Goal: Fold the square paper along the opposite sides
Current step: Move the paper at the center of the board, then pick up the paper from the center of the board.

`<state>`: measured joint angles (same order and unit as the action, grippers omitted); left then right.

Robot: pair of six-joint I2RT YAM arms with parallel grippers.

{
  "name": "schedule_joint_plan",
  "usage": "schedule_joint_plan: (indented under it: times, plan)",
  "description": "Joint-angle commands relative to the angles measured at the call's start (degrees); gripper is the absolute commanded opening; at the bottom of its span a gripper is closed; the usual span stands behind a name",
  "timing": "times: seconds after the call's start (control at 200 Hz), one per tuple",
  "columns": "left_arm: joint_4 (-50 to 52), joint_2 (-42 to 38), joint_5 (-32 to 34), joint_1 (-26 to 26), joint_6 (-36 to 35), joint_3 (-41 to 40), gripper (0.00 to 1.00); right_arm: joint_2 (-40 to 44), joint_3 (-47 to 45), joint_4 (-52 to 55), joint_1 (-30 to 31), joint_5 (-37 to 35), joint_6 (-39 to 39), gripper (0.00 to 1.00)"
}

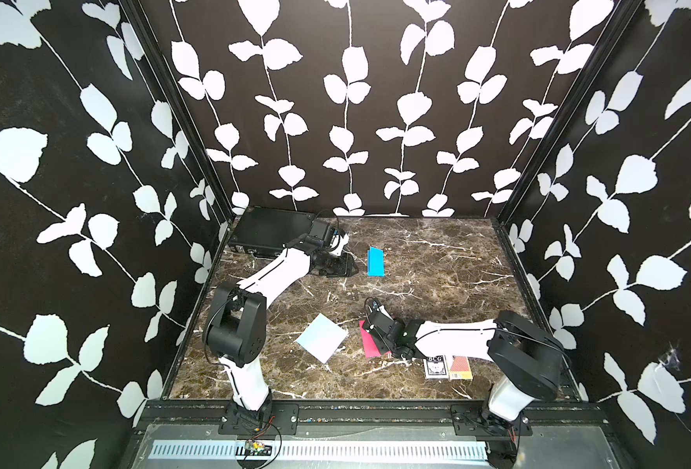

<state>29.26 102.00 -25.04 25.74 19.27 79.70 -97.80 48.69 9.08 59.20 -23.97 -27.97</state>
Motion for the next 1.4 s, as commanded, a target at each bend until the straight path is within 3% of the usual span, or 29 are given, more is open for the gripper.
schedule_joint_plan:
  times: [0.0,0.37,0.53,0.71,0.85,1.015,1.175,1.395]
  plan:
    - [0.0,-0.4,0.3,0.3,0.2,-0.6,0.48,-3.8,1.1,1.6,-2.3,-2.2,-1.0,0.57]
    - [0.0,0.9,0.7,0.2,1.3,-0.4,0.48,-5.9,2.9,-0.4,-6.1,-4.0,-1.5,0.57]
    - [1.0,1.4,1.5,0.2,2.2,-0.6,0.48,-3.7,4.5,-0.1,-7.5,-1.2,-0.7,0.57]
    - [1.3,0.9,0.0,0.8,4.8,-3.9,0.51,5.3,1.0,-3.7,-11.2,8.1,-4.1,0.6]
    - [2.8,1.8,-0.3,3.7,5.9,-5.5,0.67,10.5,-5.5,-9.3,-18.0,22.0,-10.0,0.65]
    - [0.9,5.3,-4.0,6.5,8.4,-5.2,0.69,11.5,-11.3,-15.0,-24.5,36.5,-16.0,0.67]
    - [0.1,8.7,-6.5,8.1,9.8,-3.0,0.71,9.8,-15.0,-18.8,-27.8,41.6,-17.2,0.61]
    - [-1.8,12.1,-9.0,8.8,11.1,-3.2,0.63,4.4,-16.4,-23.3,-28.3,44.8,-15.2,0.54]
